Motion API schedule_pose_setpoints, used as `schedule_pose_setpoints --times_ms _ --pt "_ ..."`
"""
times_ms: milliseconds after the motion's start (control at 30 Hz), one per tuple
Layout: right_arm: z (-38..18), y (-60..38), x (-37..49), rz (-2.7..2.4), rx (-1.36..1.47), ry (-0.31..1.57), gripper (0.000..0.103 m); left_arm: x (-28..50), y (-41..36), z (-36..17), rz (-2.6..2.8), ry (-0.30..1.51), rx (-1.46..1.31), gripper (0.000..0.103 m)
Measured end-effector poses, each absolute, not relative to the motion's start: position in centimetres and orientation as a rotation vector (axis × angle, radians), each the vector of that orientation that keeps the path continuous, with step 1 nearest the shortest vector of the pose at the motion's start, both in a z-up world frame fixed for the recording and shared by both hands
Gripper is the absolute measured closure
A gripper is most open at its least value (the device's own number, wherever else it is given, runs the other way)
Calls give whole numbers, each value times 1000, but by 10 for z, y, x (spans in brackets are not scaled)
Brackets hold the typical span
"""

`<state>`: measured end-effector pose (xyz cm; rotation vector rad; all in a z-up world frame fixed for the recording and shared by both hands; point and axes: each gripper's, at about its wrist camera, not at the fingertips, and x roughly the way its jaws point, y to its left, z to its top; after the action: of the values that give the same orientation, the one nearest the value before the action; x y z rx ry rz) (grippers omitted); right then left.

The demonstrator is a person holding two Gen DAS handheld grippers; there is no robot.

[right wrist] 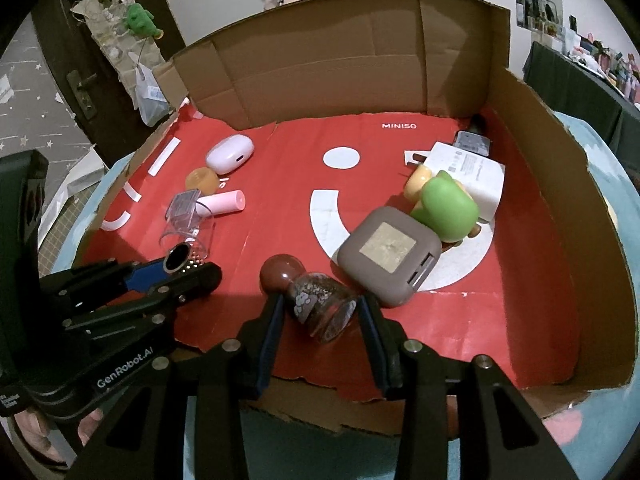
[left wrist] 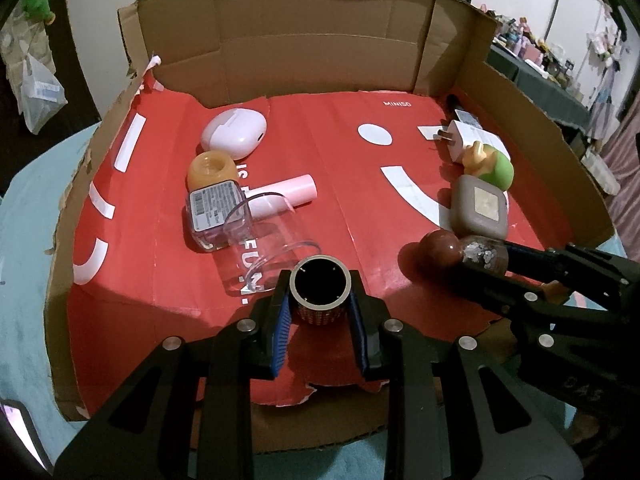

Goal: Organize rigid objects
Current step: 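Lift the mesh cylinder and glass jar and carry both into the red box, then lower the cylinder and jar onto the box floor and open both grippers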

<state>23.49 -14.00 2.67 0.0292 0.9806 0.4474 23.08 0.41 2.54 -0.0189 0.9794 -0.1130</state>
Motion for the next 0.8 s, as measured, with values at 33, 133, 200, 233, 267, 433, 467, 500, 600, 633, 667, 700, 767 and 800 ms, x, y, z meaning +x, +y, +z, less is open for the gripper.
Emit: schedule_pose_setpoints --times_ms 33,133,200,233,267,433,467,500,600,633,667,700,767,800 --pt "27 -140 235 447 31 980 61 231 3 25 -110 979 -15 79" --pt "28 -141 234 446 37 974 61 230 3 26 -109 980 -14 79" --pt "30 -143 233 445 40 964 61 231 3 26 -110 981 -16 79" --pt "33 -143 232 440 36 952 61 231 3 25 -113 982 -17 79" --pt "34 -143 232 437 34 947 59 231 2 26 -116 984 -19 79" --pt "42 -148 226 428 36 921 50 224 -1 32 -107 959 3 79" --pt "43 -149 225 425 38 916 49 222 -1 34 -104 952 7 79" --pt "45 -151 224 421 40 910 48 220 -1 36 -105 947 9 79" --pt "51 -156 217 411 47 881 42 213 -1 42 -106 930 7 78" --pt "54 -158 214 402 46 867 41 210 -1 44 -104 923 7 78" --pt "56 -159 212 394 43 855 38 208 0 45 -101 917 5 77" --pt "58 -161 209 385 39 840 34 205 0 47 -99 912 3 76" --pt "62 -165 204 367 31 813 31 198 1 49 -92 899 0 42" --pt "64 -166 201 359 27 802 29 196 1 50 -85 890 -2 25"
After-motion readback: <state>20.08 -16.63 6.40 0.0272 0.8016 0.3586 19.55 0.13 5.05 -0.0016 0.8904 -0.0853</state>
